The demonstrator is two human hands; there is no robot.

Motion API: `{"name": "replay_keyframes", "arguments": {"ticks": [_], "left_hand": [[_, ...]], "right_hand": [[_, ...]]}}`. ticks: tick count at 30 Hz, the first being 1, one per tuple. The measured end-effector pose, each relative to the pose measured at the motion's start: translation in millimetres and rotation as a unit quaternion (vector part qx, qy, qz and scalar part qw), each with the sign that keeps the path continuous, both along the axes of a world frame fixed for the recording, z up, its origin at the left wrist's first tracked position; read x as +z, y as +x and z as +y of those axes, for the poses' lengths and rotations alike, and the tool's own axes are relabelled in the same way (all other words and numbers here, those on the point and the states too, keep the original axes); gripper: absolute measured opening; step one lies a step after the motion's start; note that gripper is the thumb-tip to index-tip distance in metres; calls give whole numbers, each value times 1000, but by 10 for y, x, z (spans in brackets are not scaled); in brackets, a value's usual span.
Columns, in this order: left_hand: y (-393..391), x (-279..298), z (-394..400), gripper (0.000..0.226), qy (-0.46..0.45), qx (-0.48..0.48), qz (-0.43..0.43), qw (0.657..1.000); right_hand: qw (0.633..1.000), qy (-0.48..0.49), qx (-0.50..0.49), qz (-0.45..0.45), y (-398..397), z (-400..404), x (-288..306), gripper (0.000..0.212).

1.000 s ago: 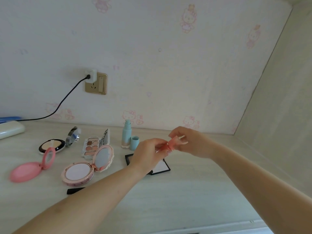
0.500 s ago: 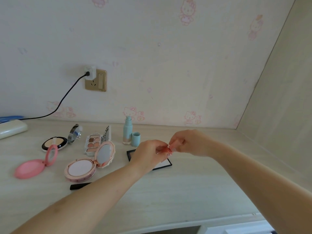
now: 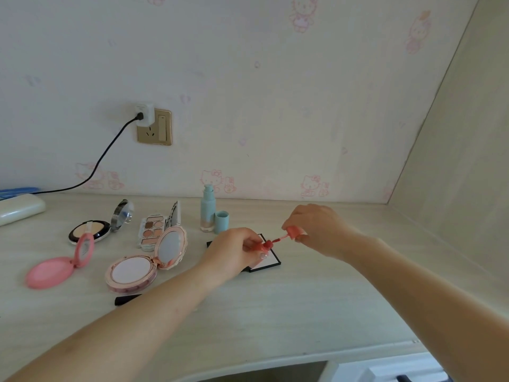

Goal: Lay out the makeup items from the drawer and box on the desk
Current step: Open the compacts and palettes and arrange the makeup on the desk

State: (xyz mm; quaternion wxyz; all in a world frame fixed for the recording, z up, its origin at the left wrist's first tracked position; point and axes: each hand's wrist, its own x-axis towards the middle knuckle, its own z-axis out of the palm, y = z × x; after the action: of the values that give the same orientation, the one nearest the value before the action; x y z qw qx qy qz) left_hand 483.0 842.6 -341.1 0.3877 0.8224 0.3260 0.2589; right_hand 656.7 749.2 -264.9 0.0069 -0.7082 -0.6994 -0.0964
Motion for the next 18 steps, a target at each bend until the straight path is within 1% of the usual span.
{"name": "replay_keyframes", "arguments": {"ticks": [2,5,6,8,11,12,14,16,18], "left_hand": [[21,-1,8,12,-19,5,-16,1000],[58,32,-15,11,-95,2,-78,992],[58,47,-23,12,-111,5,-94,989],[69,74,-46,13,-124,9,-106,987],[19,75,-70,22,-106,20,-85,991],[-28,65,-81,27,-101,22,-76,992],[-153,39,-102,35,-107,8,-73,992],[-297,10,-127,41,-105,-3,-63,993],[-436,-23,-157,46,-80,2,-35,996]], "right_hand": [[999,15,-23,46,53,-21,-24,29],[977,49,-53,200,151,-57,-98,26],[963,59,-54,257,168,-67,-127,24],[922,77,-55,376,161,-87,-213,24],[854,88,-49,510,29,-106,-412,28],[838,84,-45,538,-40,-112,-486,29],[817,73,-33,572,-174,-125,-625,31],[802,76,-28,592,-283,-135,-740,34],[793,79,-37,603,-358,-157,-846,39]]}}
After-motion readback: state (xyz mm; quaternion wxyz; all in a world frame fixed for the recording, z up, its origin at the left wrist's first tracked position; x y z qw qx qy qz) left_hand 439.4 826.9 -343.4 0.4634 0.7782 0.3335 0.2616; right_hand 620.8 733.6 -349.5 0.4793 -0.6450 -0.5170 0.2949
